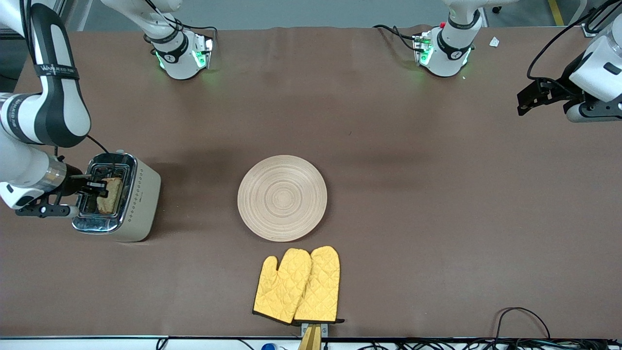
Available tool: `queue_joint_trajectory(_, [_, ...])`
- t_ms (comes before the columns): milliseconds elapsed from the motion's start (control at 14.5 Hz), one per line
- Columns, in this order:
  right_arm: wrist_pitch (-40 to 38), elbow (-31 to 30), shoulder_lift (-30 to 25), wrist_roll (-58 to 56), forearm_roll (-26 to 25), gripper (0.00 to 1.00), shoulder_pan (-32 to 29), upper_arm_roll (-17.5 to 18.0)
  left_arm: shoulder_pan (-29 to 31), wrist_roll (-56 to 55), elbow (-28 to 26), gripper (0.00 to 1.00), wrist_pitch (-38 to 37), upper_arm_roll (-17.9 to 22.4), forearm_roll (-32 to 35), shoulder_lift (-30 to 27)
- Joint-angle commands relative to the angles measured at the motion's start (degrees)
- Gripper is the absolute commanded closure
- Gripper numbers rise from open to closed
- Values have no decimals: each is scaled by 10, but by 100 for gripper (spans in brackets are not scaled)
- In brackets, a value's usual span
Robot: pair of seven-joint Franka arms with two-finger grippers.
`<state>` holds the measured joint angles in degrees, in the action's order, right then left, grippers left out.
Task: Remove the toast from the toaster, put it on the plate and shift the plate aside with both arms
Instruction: 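Lift the toast out and carry it over the wooden plate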
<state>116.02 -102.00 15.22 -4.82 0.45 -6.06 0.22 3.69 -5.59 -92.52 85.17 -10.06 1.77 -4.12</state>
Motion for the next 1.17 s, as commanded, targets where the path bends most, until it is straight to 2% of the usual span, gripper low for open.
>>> queue_joint_trajectory(0, [-18,17,-32,0,8,100,-2,6,3,8,14,0,-11,0,-7,4])
queue_joint_trajectory(207, [-25,19,-76,2,1,100,22,8,4,8,14,0,-11,0,-7,4])
queue_joint_trajectory(413, [-90,50,-86,38,3,100,67,8,3,8,12,0,-11,0,-7,4])
queue_joint_trajectory(482, [-89,51,-85,46,16,100,73,10,3,8,13,0,-11,0,-7,5])
queue_joint_trajectory(688, [-51,30,-78,69,138,100,90,8,0,8,14,0,-6,0,-7,8])
queue_joint_trajectory(826, [22,-23,-76,73,169,100,120,9,-1,8,14,0,-5,-1,-7,9])
queue_joint_trajectory(964, [109,-83,-65,73,237,99,158,9,-1,8,14,0,-5,-1,-7,8])
queue_joint_trajectory(1101, [190,-114,-40,92,290,99,218,9,-2,8,13,0,-6,-1,-7,8])
